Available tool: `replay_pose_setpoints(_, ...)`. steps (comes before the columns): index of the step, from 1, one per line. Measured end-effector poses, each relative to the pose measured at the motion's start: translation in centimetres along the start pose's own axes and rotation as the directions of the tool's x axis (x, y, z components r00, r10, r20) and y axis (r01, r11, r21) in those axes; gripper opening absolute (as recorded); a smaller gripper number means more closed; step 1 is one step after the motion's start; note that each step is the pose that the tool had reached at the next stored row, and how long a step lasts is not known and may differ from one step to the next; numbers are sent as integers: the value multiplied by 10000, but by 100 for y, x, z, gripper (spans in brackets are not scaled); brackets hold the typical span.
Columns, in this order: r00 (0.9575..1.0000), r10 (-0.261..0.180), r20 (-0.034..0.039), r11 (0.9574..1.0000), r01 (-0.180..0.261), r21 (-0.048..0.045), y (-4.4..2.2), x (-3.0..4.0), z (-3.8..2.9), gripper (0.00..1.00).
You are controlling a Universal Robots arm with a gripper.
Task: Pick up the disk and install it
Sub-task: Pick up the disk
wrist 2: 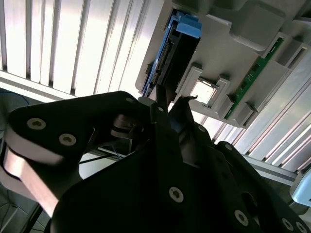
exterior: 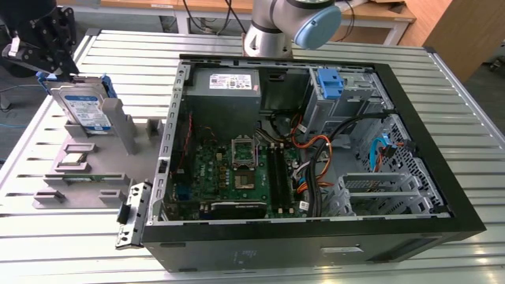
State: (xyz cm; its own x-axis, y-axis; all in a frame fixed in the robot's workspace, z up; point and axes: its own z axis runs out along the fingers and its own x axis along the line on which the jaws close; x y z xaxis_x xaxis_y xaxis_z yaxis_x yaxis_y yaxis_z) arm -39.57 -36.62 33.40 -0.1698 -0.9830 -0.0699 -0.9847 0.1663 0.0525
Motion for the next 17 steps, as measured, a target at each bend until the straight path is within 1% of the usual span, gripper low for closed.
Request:
replay_pose_setpoints(2,10000,0,0,10000,0,0,0,0,0,35)
replay_pose_setpoints(3,10000,0,0,10000,0,0,0,0,0,35)
replay_pose_setpoints(5,10000,0,-1,10000,0,0,0,0,1,47)
replay_pose_setpoints(6,10000,-1,0,10000,1,0,0,0,1,47)
replay_pose_setpoints(7,10000,0,0,10000,0,0,0,0,2,53)
replay_pose_setpoints(8,10000,0,0,10000,0,0,0,0,2,53)
replay_pose_setpoints(9,10000,0,0,10000,0,0,0,0,2,59)
replay_pose_setpoints(13,10000,-73,-4,10000,73,-4,0,0,4,59)
replay_pose_setpoints(17,9988,-490,-24,9988,490,-33,0,1,8,59)
